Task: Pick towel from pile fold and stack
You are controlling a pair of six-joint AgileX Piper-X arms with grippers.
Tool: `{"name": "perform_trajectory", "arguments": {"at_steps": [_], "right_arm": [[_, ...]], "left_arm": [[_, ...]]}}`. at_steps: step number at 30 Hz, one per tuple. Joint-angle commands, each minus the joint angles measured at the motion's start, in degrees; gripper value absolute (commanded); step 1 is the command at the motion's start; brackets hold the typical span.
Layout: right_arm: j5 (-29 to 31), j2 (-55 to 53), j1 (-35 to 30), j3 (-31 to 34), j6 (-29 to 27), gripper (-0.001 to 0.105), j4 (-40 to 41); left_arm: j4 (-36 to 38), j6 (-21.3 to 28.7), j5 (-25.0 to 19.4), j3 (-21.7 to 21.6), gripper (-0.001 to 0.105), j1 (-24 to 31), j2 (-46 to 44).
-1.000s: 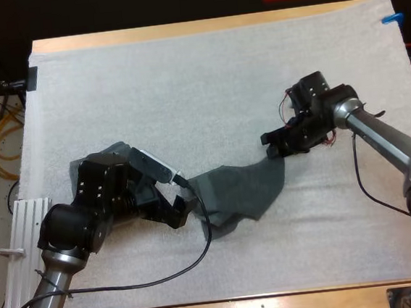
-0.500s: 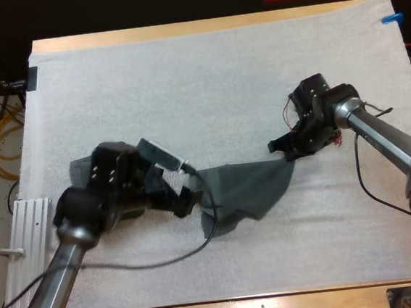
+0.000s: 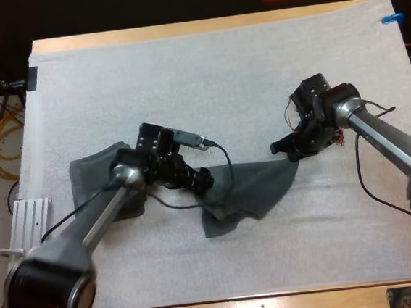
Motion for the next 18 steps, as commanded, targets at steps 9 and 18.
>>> {"name": "perform_trajectory", "arguments": {"at_steps": [9,18], "right_arm": [[0.5,-0.4,0.0,-0.2,-0.6,0.0,1.0],[0.5,-0.4,0.0,-0.2,-0.6,0.0,1.0]], "left_arm": [[-0.5,-1.0,4.3,-2.6,0.074,-0.3,4.4],[0.0,-1.2,9.8,-2.6,0.025,-0.3,4.4]]}}
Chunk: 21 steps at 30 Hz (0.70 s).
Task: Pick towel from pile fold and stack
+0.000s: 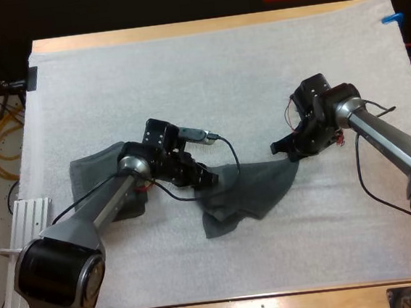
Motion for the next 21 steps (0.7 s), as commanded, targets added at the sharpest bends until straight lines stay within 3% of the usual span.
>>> {"name": "perform_trajectory", "arguments": {"at_steps": [1,4,11,15,21], "right_arm": [[0.3,-0.4,0.0,-0.2,-0.6,0.0,0.9],[0.3,-0.7,0.0,-0.2,-0.6,0.0,0.9],[4.1,-9.2,0.0,-0.2,-1.5,0.0,-2.4],[8.4,-20.4,0.0,-0.2,-1.5,0.0,-5.9],[8.5,-35.4,0.0,-0.2,-1.0,0.0,-5.8]], "left_arm": [[0.3,-0.2,0.8,0.3,0.019,-0.3,-0.1],[0.3,-0.2,0.8,0.1,0.0,-0.3,-0.6],[0.2,0.0,-0.1,-3.1,0.0,0.1,-10.4],[0.2,0.0,-0.2,-6.9,0.0,0.4,-20.2],[1.0,0.0,0.5,-9.1,0.0,0.4,-29.8]]}}
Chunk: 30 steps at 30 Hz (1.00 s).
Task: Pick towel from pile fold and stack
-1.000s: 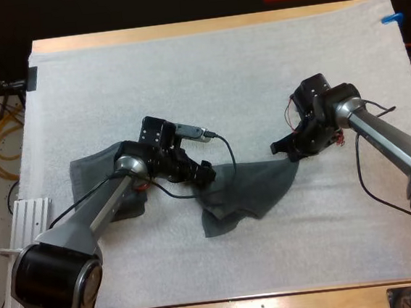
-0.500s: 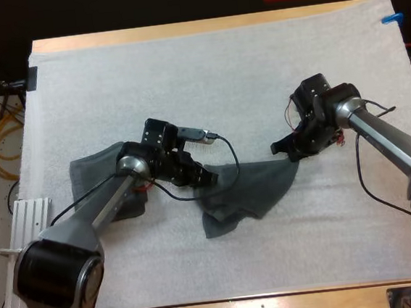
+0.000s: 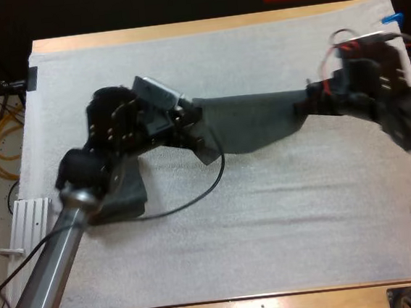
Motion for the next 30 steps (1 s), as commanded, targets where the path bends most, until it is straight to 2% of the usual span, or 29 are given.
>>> {"name": "perform_trajectory", "arguments": {"at_steps": [1,5,7,11,15,17,19,21,24,26,30], "right_arm": [[0.1,-2.8,0.3,-0.3,-0.2,0.0,1.7],[0.1,-9.4,2.0,-0.3,-0.2,0.0,5.4],[0.1,-12.1,4.2,-0.3,0.0,0.0,8.3],[0.1,-15.0,8.6,-0.3,2.3,0.0,13.4],[0.1,-17.3,14.4,-0.3,4.7,0.0,19.3],[0.1,-18.2,17.2,-0.3,6.2,0.0,21.8],[0.1,-18.7,20.3,-0.3,8.3,0.0,26.3],[0.2,-18.7,21.9,-0.3,9.2,0.0,30.0],[1.1,-18.2,22.7,1.9,10.0,0.0,32.4],[1.6,-17.8,22.6,4.3,10.0,0.0,31.2],[9.2,-14.9,22.6,12.6,10.1,0.0,21.8]], "left_arm": [[1.5,0.0,0.0,-0.1,0.0,0.2,-1.5],[7.1,0.0,0.5,-0.1,0.0,0.2,-5.7],[9.6,0.2,2.1,-0.1,0.0,0.2,-8.3],[14.2,0.2,3.7,-0.1,0.0,-1.2,-12.5],[22.1,0.7,5.0,-0.1,0.0,-6.9,-16.3],[26.0,0.7,3.6,-0.1,0.0,-10.4,-17.5],[29.3,0.2,-1.7,0.5,0.0,-14.9,-18.8],[29.5,-0.6,-5.3,2.2,0.0,-17.3,-19.7],[27.3,-1.6,-6.0,6.5,0.0,-19.6,-20.0],[24.2,-2.2,-6.0,10.4,0.0,-19.8,-20.0],[10.9,-3.7,-6.4,19.6,0.0,-18.6,-18.6]]}}
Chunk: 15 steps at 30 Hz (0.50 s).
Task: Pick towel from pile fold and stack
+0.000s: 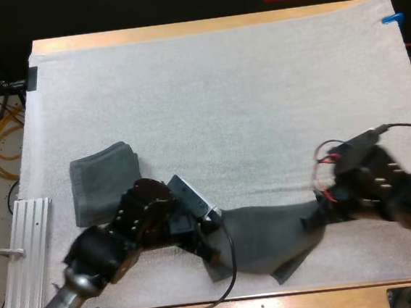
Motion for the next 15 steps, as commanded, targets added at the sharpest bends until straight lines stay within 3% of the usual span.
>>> {"name": "perform_trajectory", "arguments": {"at_steps": [1,6,13,15], "right_arm": [[3.4,1.4,-0.1,1.7,0.2,0.0,-4.6],[7.2,11.0,-2.6,6.3,-0.2,0.0,-20.6],[6.7,24.7,-10.4,5.6,-1.7,0.0,-39.4],[6.7,27.4,-12.1,5.0,-2.2,0.0,-41.5]], "left_arm": [[-6.5,-1.0,-1.2,2.0,0.0,0.7,1.1],[-20.1,-0.9,-3.6,7.4,0.0,7.0,9.6],[-39.3,1.2,-3.5,7.4,0.0,15.0,24.4],[-43.4,1.2,-3.5,7.4,0.0,16.2,27.3]]}}
